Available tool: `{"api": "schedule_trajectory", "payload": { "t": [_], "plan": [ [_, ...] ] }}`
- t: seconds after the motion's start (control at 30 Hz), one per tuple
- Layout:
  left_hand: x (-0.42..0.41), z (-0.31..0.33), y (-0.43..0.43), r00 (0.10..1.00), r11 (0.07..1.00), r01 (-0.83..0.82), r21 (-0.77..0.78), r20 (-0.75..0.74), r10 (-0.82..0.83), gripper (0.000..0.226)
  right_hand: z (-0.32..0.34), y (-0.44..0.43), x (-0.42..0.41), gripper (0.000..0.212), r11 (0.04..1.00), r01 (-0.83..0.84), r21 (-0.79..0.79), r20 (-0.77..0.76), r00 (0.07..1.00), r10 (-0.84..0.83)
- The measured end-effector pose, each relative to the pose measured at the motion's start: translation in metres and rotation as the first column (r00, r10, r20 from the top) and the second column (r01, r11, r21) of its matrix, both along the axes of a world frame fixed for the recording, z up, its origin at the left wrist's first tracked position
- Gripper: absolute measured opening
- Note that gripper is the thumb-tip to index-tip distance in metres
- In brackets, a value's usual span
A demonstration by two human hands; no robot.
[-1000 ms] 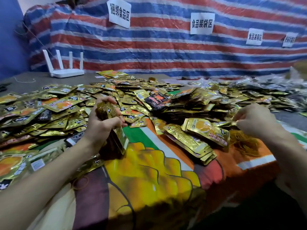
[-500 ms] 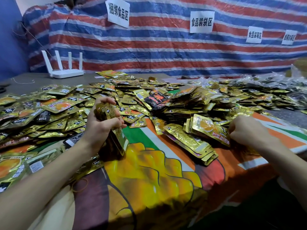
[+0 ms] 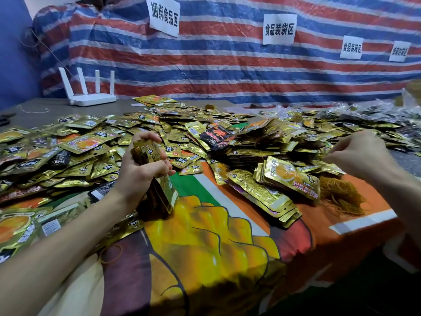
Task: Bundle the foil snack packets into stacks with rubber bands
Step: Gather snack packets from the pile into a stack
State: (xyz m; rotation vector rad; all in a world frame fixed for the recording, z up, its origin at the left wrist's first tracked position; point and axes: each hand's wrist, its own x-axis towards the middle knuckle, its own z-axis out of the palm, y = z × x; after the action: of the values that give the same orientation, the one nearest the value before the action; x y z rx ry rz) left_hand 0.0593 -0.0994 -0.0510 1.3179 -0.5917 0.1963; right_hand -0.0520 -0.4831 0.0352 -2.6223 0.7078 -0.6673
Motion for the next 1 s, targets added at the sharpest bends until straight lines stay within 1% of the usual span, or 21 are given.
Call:
{"api": "schedule_trajectory", "payload": {
  "t": [0.1, 0.2, 0.3, 0.4, 0.43, 0.5, 0.57, 0.63, 0.7, 0.73, 0.8, 0.9, 0.93, 0.97, 1.0],
  "plan": [
    [-0.002, 0.001, -0.001, 1.0, 1.0, 0.006, -0.015, -0.017, -0.006, 0.054, 0.014, 0.02, -0.003, 0.008, 0.994, -0.107, -0.034, 0.162, 0.981, 0.111],
    [-0.004, 0.003, -0.002, 0.999, 0.999, 0.013, -0.029, -0.036, -0.014, 0.053, 0.024, 0.053, -0.002, 0.012, 0.962, -0.269, -0.044, 0.217, 0.938, 0.272],
    [-0.006, 0.006, -0.001, 0.999, 0.999, 0.01, -0.044, -0.048, -0.012, 0.053, 0.029, 0.092, 0.005, 0.009, 0.904, -0.428, -0.009, 0.23, 0.879, 0.418],
    [-0.009, 0.011, 0.001, 0.998, 0.998, -0.007, -0.062, -0.06, 0.003, 0.051, 0.024, 0.133, 0.019, 0.009, 0.835, -0.551, -0.009, 0.217, 0.814, 0.54],
    [-0.01, 0.013, 0.002, 0.997, 0.997, 0.009, -0.083, -0.079, -0.016, 0.049, 0.021, 0.147, 0.026, 0.009, 0.812, -0.584, -0.006, 0.211, 0.793, 0.572],
    [-0.009, 0.017, 0.006, 0.984, 0.986, 0.1, -0.137, -0.133, -0.119, 0.045, 0.012, 0.177, 0.041, 0.008, 0.766, -0.643, -0.003, 0.194, 0.751, 0.631],
    [-0.008, 0.021, 0.01, 0.963, 0.97, 0.185, -0.154, -0.169, -0.211, 0.044, -0.001, 0.207, 0.056, 0.007, 0.716, -0.698, 0.005, 0.178, 0.706, 0.686],
    [-0.008, 0.023, 0.012, 0.964, 0.981, 0.163, -0.103, -0.193, -0.181, 0.047, -0.014, 0.234, 0.071, 0.007, 0.675, -0.738, 0.022, 0.173, 0.667, 0.724],
    [-0.007, 0.024, 0.016, 0.968, 0.996, 0.068, -0.064, -0.236, -0.081, 0.05, -0.026, 0.255, 0.085, 0.008, 0.668, -0.743, 0.039, 0.185, 0.662, 0.726],
    [-0.005, 0.024, 0.018, 0.963, 0.997, 0.023, -0.076, -0.267, -0.042, 0.049, -0.03, 0.262, 0.091, 0.007, 0.671, -0.74, 0.048, 0.212, 0.664, 0.718],
    [-0.001, 0.026, 0.024, 0.945, 0.991, -0.054, -0.122, -0.328, 0.011, 0.047, -0.036, 0.273, 0.101, 0.007, 0.648, -0.756, 0.095, 0.296, 0.643, 0.707],
    [0.007, 0.027, 0.031, 0.944, 0.976, -0.159, -0.148, -0.313, 0.106, 0.048, -0.045, 0.279, 0.111, 0.011, 0.55, -0.799, 0.244, 0.403, 0.599, 0.692],
    [0.008, 0.027, 0.033, 0.944, 0.975, -0.173, -0.142, -0.307, 0.123, 0.049, -0.049, 0.279, 0.112, 0.015, 0.493, -0.806, 0.328, 0.43, 0.592, 0.682],
    [0.009, 0.027, 0.034, 0.944, 0.974, -0.18, -0.135, -0.304, 0.132, 0.049, -0.051, 0.278, 0.114, 0.018, 0.412, -0.806, 0.425, 0.453, 0.584, 0.674],
    [0.009, 0.027, 0.035, 0.944, 0.975, -0.182, -0.126, -0.301, 0.137, 0.049, -0.053, 0.275, 0.115, 0.019, 0.31, -0.795, 0.522, 0.472, 0.571, 0.671]
  ]
}}
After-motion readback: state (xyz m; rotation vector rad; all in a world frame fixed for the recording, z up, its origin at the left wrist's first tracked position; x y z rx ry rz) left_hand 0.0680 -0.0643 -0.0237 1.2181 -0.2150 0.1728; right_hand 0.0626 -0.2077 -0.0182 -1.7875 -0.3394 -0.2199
